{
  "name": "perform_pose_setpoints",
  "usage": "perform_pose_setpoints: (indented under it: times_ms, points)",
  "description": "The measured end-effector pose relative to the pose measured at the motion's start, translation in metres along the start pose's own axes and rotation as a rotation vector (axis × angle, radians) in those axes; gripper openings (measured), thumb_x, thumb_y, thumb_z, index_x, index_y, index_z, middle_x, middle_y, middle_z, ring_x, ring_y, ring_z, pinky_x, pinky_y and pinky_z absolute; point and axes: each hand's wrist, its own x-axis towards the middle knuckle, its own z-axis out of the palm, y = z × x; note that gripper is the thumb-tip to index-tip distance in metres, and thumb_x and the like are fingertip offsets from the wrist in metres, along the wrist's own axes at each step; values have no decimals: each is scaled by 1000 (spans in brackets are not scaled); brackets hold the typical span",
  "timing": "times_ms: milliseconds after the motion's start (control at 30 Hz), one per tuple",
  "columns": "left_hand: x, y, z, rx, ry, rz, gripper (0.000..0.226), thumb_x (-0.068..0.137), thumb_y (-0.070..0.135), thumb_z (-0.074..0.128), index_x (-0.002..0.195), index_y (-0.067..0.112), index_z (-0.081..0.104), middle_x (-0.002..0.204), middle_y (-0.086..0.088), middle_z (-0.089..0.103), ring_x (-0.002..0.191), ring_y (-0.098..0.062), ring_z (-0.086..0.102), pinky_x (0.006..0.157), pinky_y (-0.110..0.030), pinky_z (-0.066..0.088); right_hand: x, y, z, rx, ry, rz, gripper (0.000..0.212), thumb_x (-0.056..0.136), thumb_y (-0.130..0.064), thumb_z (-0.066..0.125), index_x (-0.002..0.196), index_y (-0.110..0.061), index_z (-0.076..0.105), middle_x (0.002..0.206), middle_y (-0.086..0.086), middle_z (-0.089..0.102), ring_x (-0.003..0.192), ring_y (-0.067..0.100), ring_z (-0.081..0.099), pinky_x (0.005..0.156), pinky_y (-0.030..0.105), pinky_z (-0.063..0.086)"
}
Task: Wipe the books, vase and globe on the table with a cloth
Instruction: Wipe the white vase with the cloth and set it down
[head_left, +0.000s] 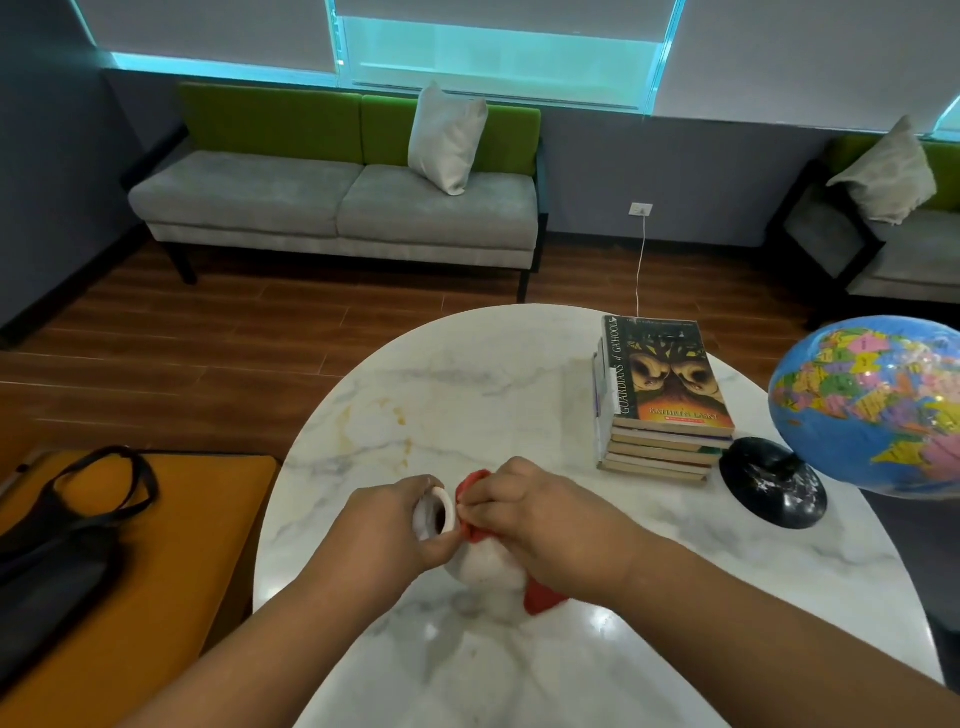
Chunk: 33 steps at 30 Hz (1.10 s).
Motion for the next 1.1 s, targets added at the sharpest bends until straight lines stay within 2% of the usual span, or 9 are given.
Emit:
perform_pose_setpoints:
  times_ms: [233, 333, 400, 500, 667, 767, 900, 1000, 1100]
  points:
    - [0, -6, 0, -6, -8, -20, 46, 75, 42, 75, 117, 29, 62, 95, 11, 67, 81, -9, 63, 68, -12, 45, -12, 25, -6, 33, 85, 168, 36, 80, -13, 53, 110, -15, 72, 114, 0, 67, 95, 28, 61, 77, 42, 57]
    - [1, -4, 2, 16, -2, 3, 38, 76, 39, 74, 110, 25, 65, 91, 8, 69, 79, -11, 65, 63, -13, 43, -3, -3, 1, 4, 50, 12, 33, 78, -17, 53, 104, -18, 74, 107, -2, 68, 84, 25, 62, 70, 28, 55]
    - [1, -6, 0, 15, -13, -5, 39, 77, 40, 74, 112, 26, 63, 92, 9, 69, 79, -10, 65, 58, -8, 41, -5, -4, 4, 11, 24, -29, 35, 76, -13, 58, 107, -20, 73, 109, -4, 68, 86, 23, 61, 74, 23, 50]
    - [0, -15, 0, -26, -31, -49, 44, 77, 39, 75, 118, 29, 61, 97, 10, 68, 79, -8, 64, 61, -6, 42, -23, 21, 12, 185, 89, 140, 38, 84, -14, 53, 117, -24, 68, 124, -13, 61, 103, 16, 55, 92, 24, 45]
    - [-4, -26, 0, -77, -48, -94, 38, 77, 36, 75, 113, 30, 63, 93, 12, 67, 75, -6, 64, 64, -9, 44, -51, 42, 25, 304, 110, 527, 40, 92, -10, 59, 128, -29, 61, 123, -30, 44, 118, -4, 41, 110, 19, 29]
    - [-1, -24, 0, -72, -42, -77, 37, 77, 36, 76, 110, 33, 61, 92, 12, 67, 76, -5, 64, 63, -7, 43, -32, 22, 22, 295, 121, 448, 41, 92, -13, 54, 130, -30, 59, 129, -24, 47, 123, 3, 42, 106, 5, 21]
    - [-2, -25, 0, -81, -74, -71, 34, 76, 36, 77, 105, 38, 58, 91, 14, 67, 75, -5, 65, 65, -8, 46, -21, 11, 22, 259, 59, 221, 43, 85, -11, 53, 124, -28, 64, 131, -16, 56, 112, 11, 48, 100, 16, 34]
    - [-4, -31, 0, -87, -74, -107, 34, 77, 35, 76, 107, 36, 60, 90, 14, 65, 71, -4, 64, 60, -8, 44, -43, 36, 23, 314, 95, 392, 42, 87, -8, 58, 124, -26, 64, 125, -24, 52, 117, 11, 49, 105, 8, 27]
    - [-5, -34, 0, -86, -60, -120, 35, 78, 35, 75, 110, 35, 60, 91, 12, 65, 71, -4, 63, 58, -8, 43, -59, 48, 24, 276, 43, 550, 39, 93, -12, 58, 130, -28, 59, 128, -23, 49, 124, 9, 46, 108, 12, 26]
